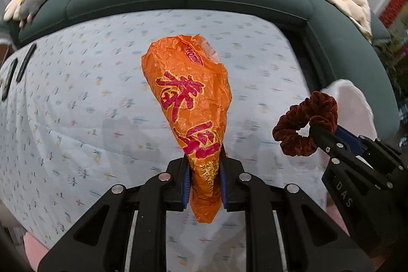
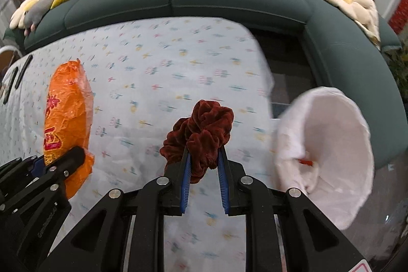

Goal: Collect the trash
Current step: 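Carry the orange bag and scrunchie over the white bin and open both tools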

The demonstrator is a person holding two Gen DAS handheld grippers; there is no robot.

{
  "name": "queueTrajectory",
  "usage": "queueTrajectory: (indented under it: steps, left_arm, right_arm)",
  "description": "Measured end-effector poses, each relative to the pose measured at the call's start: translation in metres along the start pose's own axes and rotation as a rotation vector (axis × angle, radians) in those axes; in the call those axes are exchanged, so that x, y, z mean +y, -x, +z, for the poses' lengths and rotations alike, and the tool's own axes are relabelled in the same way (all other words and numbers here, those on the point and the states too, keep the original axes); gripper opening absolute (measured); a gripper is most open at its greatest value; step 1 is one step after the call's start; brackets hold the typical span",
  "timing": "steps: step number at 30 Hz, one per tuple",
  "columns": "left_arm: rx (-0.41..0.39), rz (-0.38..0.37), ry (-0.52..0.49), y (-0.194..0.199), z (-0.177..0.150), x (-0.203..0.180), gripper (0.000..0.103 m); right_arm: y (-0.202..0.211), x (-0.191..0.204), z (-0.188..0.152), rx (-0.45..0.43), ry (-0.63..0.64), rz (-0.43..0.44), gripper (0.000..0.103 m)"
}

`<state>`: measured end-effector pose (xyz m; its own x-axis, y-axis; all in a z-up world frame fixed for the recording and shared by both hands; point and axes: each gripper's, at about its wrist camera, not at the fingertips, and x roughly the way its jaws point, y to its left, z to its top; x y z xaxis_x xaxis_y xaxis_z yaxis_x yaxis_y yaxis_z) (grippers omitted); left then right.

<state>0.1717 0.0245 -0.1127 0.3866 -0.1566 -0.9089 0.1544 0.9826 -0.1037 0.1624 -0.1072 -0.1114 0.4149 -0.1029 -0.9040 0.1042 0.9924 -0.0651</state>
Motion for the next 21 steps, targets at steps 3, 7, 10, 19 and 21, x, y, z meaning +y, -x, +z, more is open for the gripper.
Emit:
queueTrajectory:
  steps: [3, 7, 10, 19, 21]
  left_arm:
    - [-0.024, -0.011, -0.052, 0.012, -0.004, -0.026, 0.017]
    - [-0.047, -0.026, -0.108, 0.024, -0.007, -0.058, 0.017]
    - [-0.06, -0.034, -0.155, 0.03, -0.008, -0.084, 0.017]
    - [-0.084, -0.067, -0.262, 0.039, -0.013, -0.144, 0.018]
    - [-0.086, -0.07, -0.278, 0.039, -0.014, -0.152, 0.018]
  right_arm:
    - [0.017, -0.023, -0.01, -0.028, -0.027, -0.015, 0.018]
    - [0.035, -0.056, -0.02, -0.061, -0.071, -0.028, 0.018]
    - [0.047, -0.081, -0.026, -0.085, -0.107, -0.038, 0.018]
    - [0.064, -0.142, -0.04, -0.124, -0.206, -0.078, 0.018]
    - [0.066, -0.156, -0.041, -0.128, -0.227, -0.085, 0.018]
